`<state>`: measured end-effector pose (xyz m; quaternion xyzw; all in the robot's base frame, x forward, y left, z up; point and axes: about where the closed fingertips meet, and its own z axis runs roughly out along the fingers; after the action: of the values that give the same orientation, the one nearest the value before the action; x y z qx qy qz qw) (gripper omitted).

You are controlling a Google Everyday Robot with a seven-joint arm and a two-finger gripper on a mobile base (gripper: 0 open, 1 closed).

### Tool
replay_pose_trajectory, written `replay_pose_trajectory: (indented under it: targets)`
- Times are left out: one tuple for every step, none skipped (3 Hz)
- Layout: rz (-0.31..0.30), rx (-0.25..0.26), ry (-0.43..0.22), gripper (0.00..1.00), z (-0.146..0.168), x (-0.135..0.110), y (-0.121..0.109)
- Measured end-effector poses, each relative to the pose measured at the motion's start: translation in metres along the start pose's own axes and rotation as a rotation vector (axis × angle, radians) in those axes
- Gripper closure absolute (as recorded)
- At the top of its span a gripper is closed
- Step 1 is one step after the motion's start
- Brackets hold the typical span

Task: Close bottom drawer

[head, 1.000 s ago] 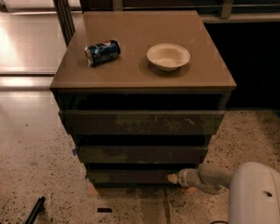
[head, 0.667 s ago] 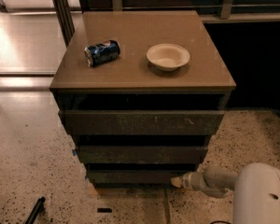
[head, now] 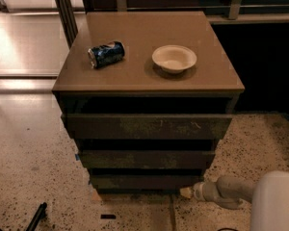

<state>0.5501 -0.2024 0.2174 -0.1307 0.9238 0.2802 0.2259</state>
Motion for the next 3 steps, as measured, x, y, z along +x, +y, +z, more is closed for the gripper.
replay_pose_trajectory:
  targets:
    - [0.0,0.0,0.0,0.58,0.0001,0.0,0.0]
    - [0.0,0.0,0.0,0.35,0.0001,0.0,0.0001]
    - [0.0,0.0,0.0,0.12,0.0001,0.0,0.0001]
